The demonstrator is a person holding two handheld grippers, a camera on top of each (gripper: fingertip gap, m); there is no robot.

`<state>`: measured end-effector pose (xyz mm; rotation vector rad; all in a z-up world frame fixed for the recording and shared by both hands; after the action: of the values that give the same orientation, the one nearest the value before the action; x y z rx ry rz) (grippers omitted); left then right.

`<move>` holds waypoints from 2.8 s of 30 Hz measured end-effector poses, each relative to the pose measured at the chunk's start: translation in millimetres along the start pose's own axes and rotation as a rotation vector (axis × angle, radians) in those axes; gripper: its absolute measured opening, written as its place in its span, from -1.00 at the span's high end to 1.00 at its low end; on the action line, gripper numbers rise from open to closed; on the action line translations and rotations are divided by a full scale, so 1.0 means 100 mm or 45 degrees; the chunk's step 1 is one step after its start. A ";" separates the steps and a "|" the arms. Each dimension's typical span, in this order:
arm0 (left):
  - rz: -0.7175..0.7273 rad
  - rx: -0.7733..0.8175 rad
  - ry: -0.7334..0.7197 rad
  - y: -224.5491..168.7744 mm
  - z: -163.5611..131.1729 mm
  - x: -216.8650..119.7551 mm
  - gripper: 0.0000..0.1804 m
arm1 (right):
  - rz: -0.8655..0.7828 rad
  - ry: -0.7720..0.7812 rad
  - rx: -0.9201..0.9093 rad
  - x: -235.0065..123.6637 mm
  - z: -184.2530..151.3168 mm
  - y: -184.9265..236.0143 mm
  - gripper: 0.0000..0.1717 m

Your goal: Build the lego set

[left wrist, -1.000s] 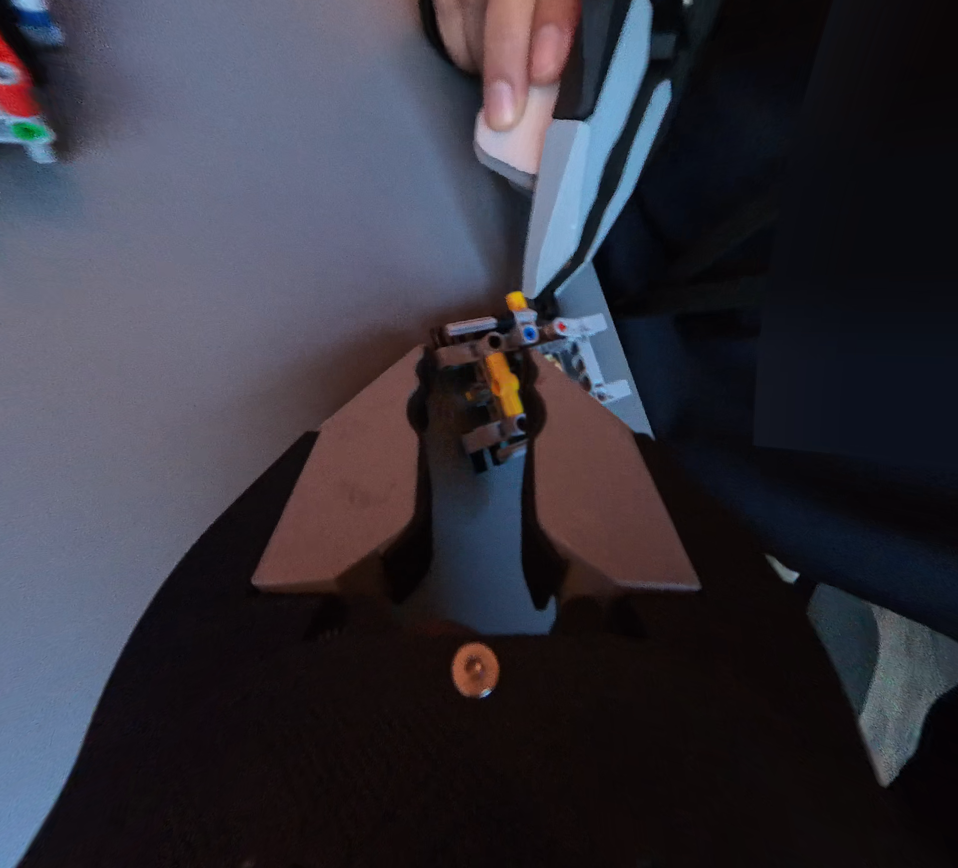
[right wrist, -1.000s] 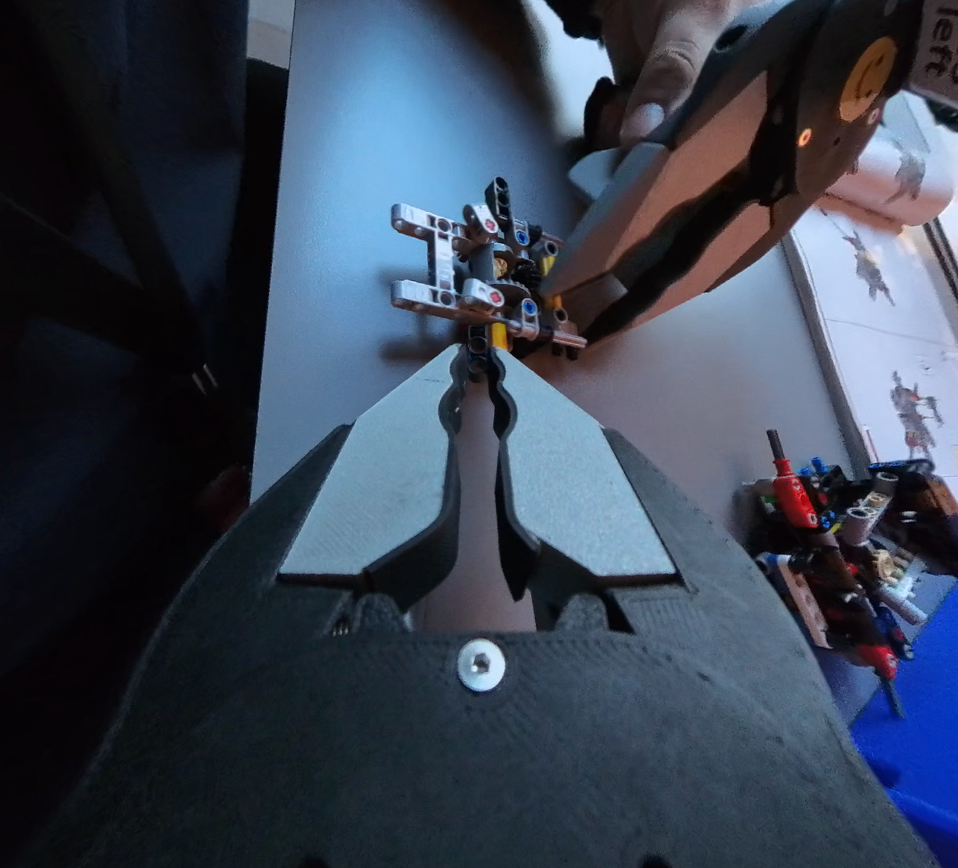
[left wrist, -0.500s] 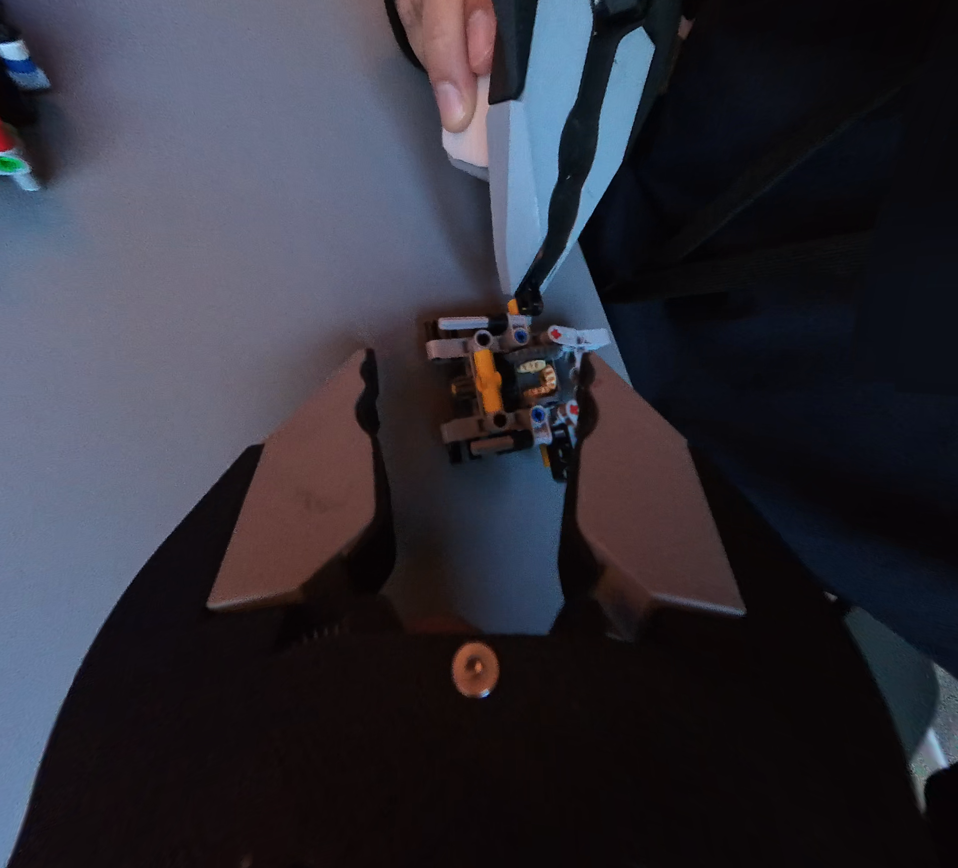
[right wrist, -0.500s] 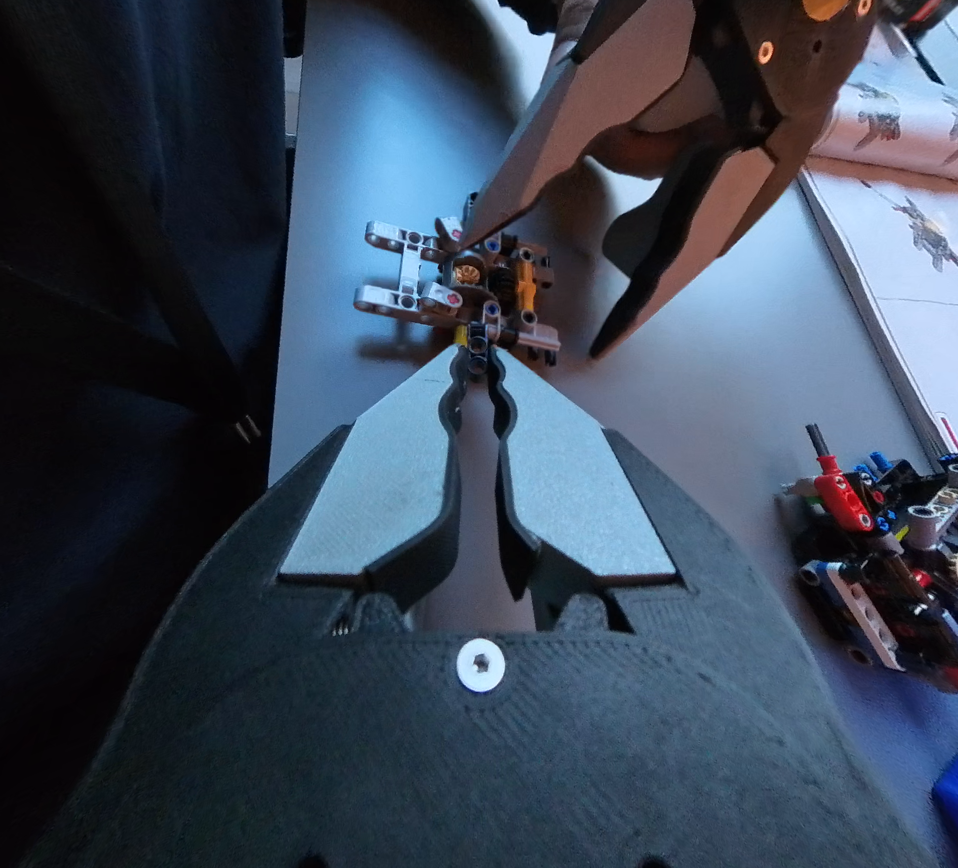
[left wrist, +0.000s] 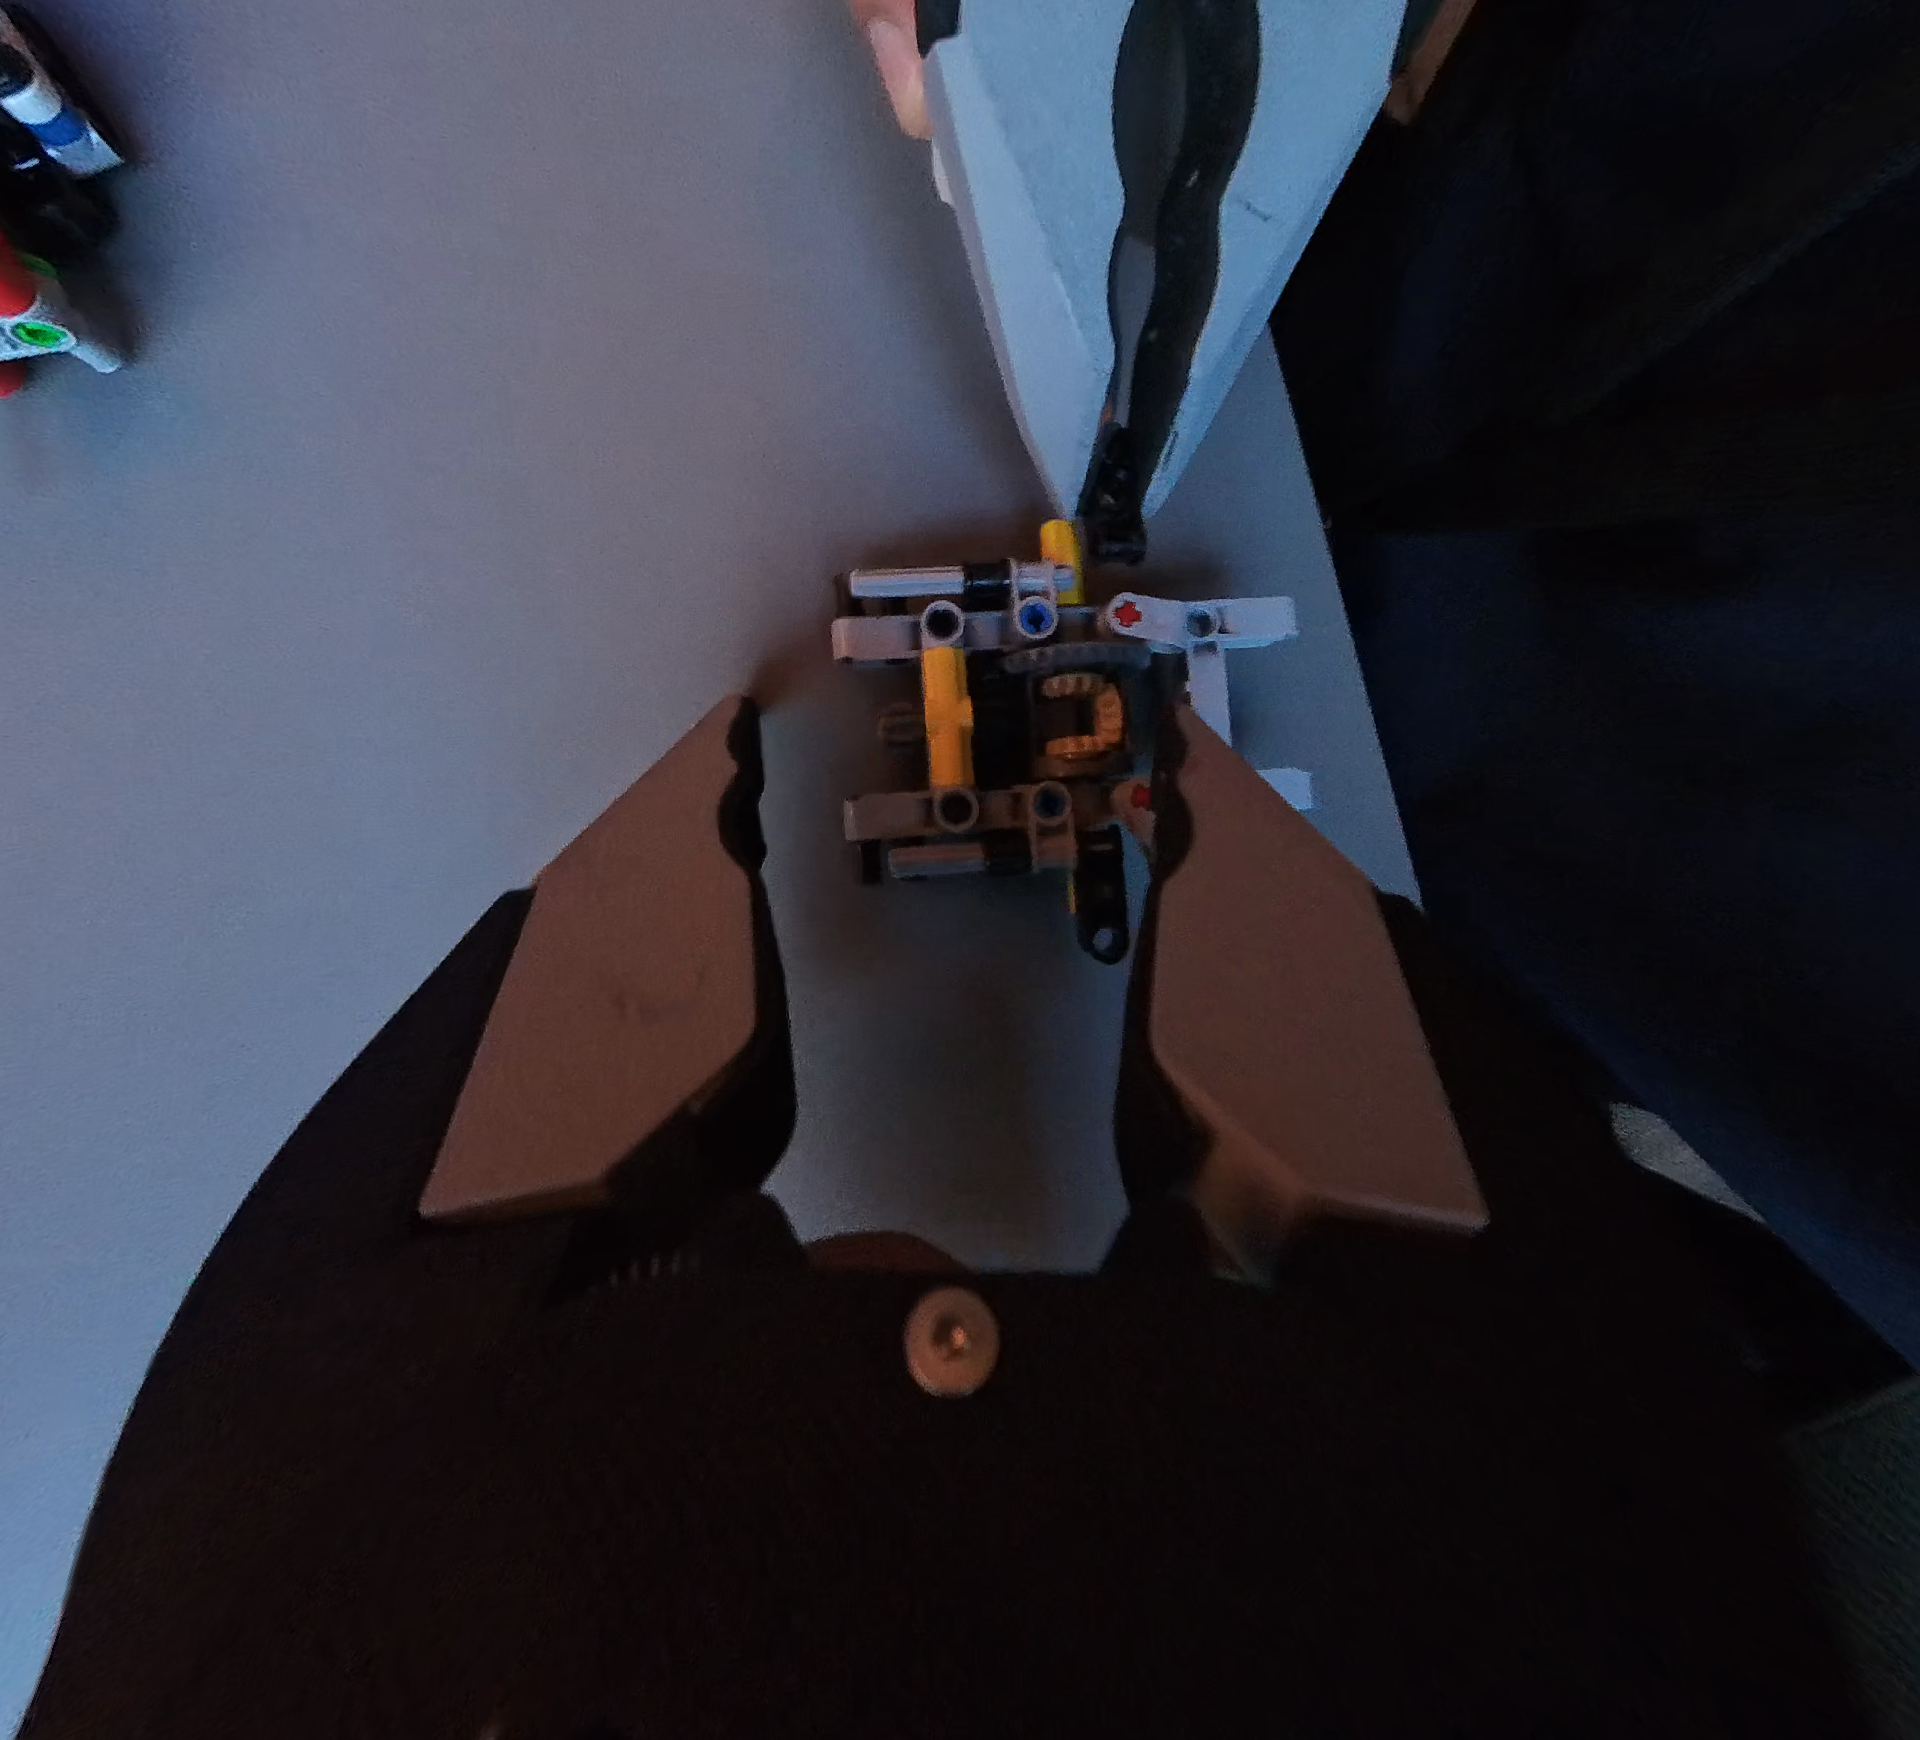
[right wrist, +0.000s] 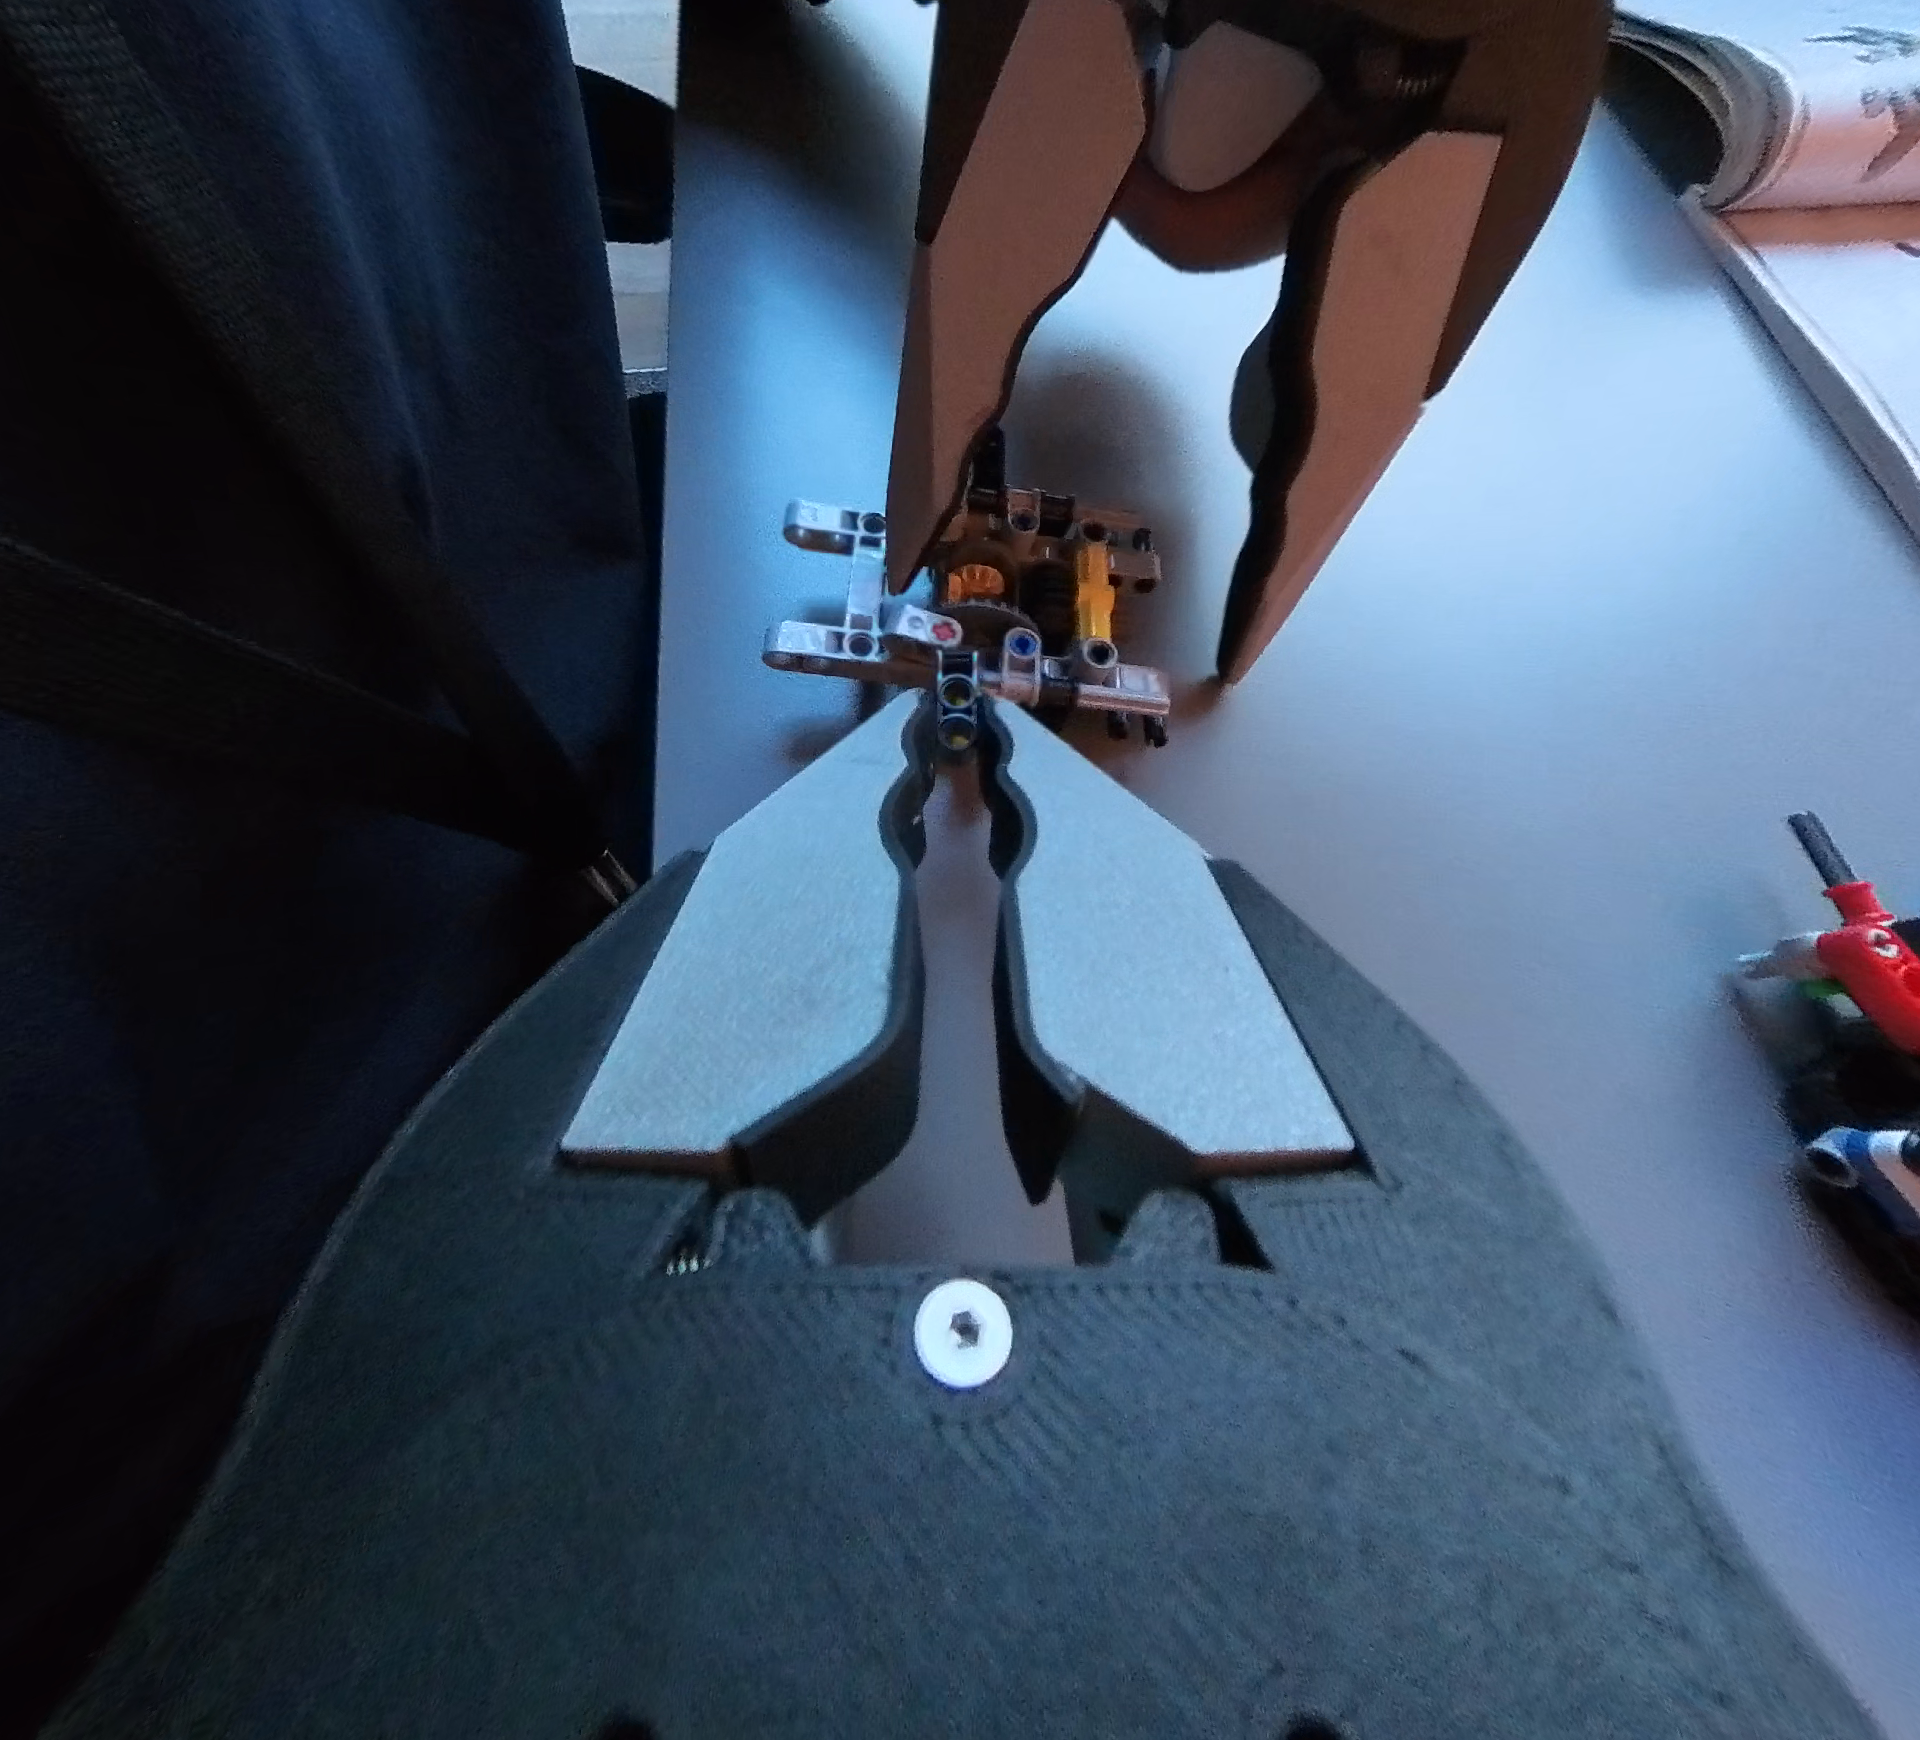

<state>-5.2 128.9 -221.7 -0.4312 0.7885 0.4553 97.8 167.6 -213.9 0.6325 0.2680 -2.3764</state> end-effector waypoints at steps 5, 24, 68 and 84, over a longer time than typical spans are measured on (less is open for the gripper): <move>0.051 -0.016 -0.017 -0.06 0.01 -0.03 0.16 | -0.010 0.027 0.015 0.02 -0.01 0.00 0.95; 0.109 0.037 -0.004 -0.16 0.05 0.03 0.12 | 0.007 -0.011 0.026 -0.02 0.00 0.01 0.95; 0.060 0.016 -0.061 -0.26 -0.01 0.09 0.28 | -0.123 0.078 -0.112 0.07 -0.02 0.18 0.95; 0.061 0.050 -0.128 -0.30 -0.04 0.11 0.27 | -0.261 0.099 -0.262 0.09 -0.03 0.24 0.95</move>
<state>14.9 104.3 -226.5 -0.3508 0.7103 0.5016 108.4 145.2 -221.7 0.6254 0.6298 -2.4773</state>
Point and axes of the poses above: each gripper's, where its closed fingertips meet, x out along the fingers, z out of its top, y = z × x across the jaws, the point moved 6 cm from there along -x, back along the fingers, and after that the axes turned 2 degrees about -y, right-handed, at the moved point
